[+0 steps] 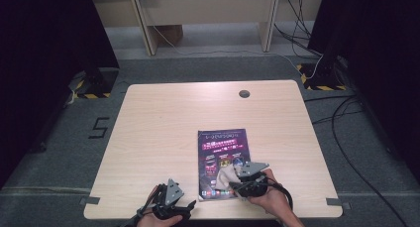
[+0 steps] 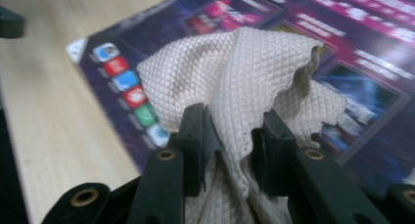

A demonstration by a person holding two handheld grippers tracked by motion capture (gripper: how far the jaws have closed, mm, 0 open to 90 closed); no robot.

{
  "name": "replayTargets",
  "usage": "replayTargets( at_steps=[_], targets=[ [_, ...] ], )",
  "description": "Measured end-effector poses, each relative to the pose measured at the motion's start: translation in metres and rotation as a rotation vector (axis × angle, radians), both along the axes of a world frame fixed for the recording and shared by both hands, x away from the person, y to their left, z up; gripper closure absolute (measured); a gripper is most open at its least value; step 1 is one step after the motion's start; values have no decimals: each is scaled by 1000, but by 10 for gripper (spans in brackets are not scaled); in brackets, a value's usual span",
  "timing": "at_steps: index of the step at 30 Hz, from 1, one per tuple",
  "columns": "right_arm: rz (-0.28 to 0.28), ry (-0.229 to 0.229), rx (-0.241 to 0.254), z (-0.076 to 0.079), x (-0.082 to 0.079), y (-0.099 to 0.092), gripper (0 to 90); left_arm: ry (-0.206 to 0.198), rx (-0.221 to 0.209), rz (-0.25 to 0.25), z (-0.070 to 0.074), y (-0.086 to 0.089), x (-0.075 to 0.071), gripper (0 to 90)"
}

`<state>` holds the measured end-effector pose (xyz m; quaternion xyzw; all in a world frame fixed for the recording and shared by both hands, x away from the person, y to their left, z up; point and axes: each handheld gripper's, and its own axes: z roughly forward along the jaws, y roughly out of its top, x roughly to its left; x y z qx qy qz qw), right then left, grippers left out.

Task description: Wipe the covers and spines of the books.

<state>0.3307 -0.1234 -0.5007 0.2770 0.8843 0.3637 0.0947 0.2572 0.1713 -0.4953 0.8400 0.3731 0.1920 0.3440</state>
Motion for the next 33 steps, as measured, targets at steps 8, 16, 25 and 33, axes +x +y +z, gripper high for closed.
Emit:
replayTargets(
  at_steps=[8,16,25,33],
  targets=[
    [-41,6,-2,1,-6,-16,680,-11,-7,10,1,-1,1,180],
    [-23,10,10,0,-23,-22,682,-7,-91,67,-1,-15,19,169],
    [-32,-7,3,0,-16,-25,685,-15,-9,41,-11,-34,34,169],
    [-97,-32,-2,-1,9,-28,682,-20,20,30,-13,-35,34,161]
  ],
)
